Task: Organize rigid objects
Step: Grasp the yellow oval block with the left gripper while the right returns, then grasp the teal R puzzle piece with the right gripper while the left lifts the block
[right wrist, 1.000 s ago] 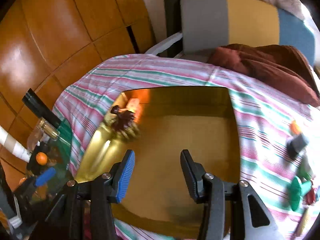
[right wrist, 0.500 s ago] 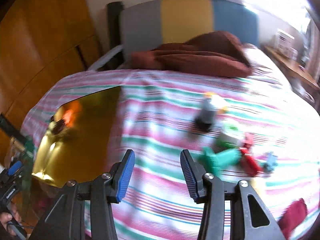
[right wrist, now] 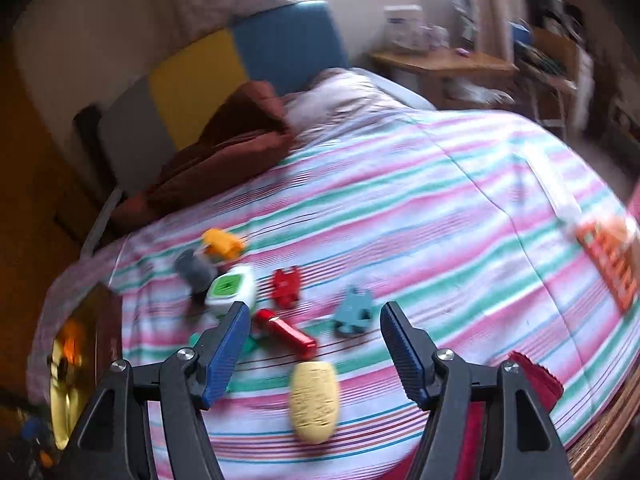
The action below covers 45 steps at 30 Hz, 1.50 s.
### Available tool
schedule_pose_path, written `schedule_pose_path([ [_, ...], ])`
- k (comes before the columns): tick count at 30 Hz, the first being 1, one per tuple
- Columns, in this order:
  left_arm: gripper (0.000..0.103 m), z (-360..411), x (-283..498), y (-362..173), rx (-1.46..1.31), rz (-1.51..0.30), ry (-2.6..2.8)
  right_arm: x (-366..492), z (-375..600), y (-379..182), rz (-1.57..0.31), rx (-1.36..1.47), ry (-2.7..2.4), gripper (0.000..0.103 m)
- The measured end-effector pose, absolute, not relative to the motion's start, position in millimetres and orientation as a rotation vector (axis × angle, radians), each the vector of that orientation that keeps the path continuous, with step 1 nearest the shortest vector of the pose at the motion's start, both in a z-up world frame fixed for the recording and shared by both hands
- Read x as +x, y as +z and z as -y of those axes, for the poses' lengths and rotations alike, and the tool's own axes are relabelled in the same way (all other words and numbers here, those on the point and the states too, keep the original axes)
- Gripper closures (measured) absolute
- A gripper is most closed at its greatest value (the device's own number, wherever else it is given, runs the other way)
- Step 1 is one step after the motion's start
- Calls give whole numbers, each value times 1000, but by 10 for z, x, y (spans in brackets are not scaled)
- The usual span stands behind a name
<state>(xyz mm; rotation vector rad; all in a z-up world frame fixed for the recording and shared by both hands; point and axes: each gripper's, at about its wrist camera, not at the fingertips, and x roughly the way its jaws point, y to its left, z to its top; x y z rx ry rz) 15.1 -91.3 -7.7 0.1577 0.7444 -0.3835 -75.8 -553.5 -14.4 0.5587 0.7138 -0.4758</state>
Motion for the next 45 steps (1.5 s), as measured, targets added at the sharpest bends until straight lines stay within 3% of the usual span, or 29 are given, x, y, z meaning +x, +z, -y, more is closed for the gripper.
schedule_pose_path([
  [7,41,1642,104,-69,218,-765,-601,-986,5880,-304,-620,833,-471,34],
  [23,41,3686,-206,-346,340,-957,-1032,-1044,5915,-305,-569,875,-442,34],
  [27,28,4101,-212,-432,369,-976,-1064,-1044,5900,-290,-563,866,-434,34],
  [36,28,4660,-66,-840,406,-1083,-1017,-1056,5928,-304,-548,891,-416,34],
  [38,31,4746,-57,-937,417,-1098,-1005,-1053,5933,-310,-548,894,-411,34],
  [42,60,4730,-147,-995,472,-1006,-1014,-1056,5945,-326,-548,906,-411,34],
  [45,60,4537,-221,-995,485,-967,-1049,-1041,5947,-337,-560,905,-417,34],
])
